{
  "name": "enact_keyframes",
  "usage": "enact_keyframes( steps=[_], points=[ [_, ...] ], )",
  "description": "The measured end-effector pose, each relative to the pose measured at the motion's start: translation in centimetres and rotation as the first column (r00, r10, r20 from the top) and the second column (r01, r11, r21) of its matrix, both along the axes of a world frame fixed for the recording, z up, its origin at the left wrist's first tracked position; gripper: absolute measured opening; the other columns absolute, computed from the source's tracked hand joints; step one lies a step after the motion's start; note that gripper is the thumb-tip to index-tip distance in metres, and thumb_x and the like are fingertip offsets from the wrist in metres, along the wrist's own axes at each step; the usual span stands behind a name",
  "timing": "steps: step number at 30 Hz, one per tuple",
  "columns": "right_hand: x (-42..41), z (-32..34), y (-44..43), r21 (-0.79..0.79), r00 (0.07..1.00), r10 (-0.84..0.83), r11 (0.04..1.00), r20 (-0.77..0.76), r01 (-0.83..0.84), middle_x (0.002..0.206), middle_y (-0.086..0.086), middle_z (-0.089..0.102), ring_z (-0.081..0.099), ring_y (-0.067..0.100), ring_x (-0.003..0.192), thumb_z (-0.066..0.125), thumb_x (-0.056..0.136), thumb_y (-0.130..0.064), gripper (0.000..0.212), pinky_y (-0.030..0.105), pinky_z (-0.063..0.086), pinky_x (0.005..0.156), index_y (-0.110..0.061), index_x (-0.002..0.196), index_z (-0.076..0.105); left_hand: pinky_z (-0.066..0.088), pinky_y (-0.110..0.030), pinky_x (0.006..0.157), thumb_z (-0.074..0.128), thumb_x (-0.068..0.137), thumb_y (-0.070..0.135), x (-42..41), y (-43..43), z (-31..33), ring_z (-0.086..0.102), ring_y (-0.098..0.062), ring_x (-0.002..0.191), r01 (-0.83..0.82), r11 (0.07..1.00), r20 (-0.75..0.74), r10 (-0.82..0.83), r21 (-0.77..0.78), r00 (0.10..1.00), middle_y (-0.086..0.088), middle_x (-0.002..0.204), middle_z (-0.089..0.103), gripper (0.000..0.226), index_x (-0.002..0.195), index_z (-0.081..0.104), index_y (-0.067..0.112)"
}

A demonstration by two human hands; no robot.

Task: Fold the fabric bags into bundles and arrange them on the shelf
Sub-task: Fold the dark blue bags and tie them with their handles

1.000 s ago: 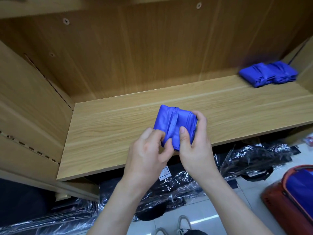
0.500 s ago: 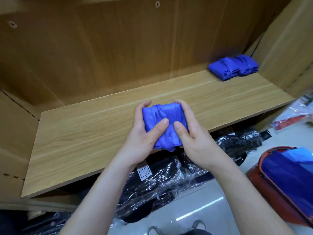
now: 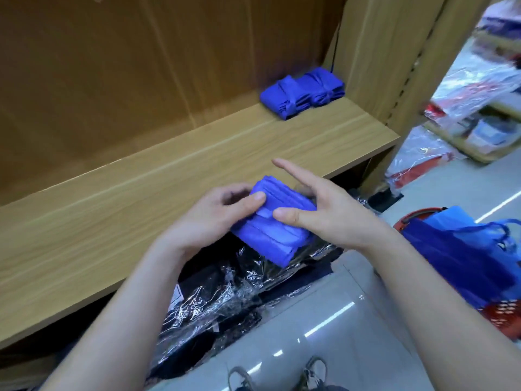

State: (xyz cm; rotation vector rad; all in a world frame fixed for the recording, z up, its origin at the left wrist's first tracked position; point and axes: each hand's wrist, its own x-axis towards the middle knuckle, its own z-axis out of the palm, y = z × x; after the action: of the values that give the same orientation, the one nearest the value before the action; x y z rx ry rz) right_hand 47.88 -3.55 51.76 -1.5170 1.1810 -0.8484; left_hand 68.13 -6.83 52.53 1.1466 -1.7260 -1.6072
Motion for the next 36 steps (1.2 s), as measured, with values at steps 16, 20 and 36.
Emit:
enact_keyframes(
  steps=[16, 20, 36],
  points=[
    [-10.2, -3.2, -8.2, 0.022, 0.835, -0.545, 0.838, 0.077, 0.545, 0.116, 0.001, 0.067, 0.062, 0.015, 0.084, 0.074, 0.068, -0.042, 0.078, 0.049, 0.051, 0.096, -0.036, 0.140, 0.043, 0.050, -0.024, 0.051, 0.059, 0.095, 0.037, -15.5, -10.5, -3.2, 0.060, 0.000, 0.054, -0.360, 0.922, -0.016, 0.366, 0.140, 0.931, 0.018, 0.065, 0.067, 0.036, 0.122, 0.047, 0.019],
    [-12.1, -3.9, -10.8, 0.030, 0.771, -0.632, 0.772, -0.075, 0.635, 0.098, 0.012, 0.069, 0.064, 0.029, 0.082, 0.075, 0.073, -0.036, 0.054, 0.046, 0.053, 0.085, -0.038, 0.119, 0.047, 0.055, -0.026, 0.068, 0.066, 0.091, 0.014, -17.5, -14.2, -4.7, 0.065, -0.004, 0.069, -0.250, 0.965, -0.003, 0.251, 0.078, 0.968, 0.007, 0.084, 0.070, 0.046, 0.132, 0.046, 0.024],
    [-14.7, -5.6, -16.8, -0.108, 0.669, -0.691, 0.714, -0.275, 0.692, 0.081, -0.008, 0.065, 0.063, 0.015, 0.081, 0.064, 0.090, -0.015, 0.019, 0.021, 0.042, 0.076, -0.015, 0.109, 0.060, 0.039, -0.037, 0.107, 0.072, 0.077, 0.055, -20.5, -22.8, -5.9, 0.048, -0.027, 0.126, 0.289, 0.716, 0.582, 0.199, -0.636, 0.788, -0.006, 0.141, 0.051, 0.074, 0.139, 0.052, 0.021]
  ],
)
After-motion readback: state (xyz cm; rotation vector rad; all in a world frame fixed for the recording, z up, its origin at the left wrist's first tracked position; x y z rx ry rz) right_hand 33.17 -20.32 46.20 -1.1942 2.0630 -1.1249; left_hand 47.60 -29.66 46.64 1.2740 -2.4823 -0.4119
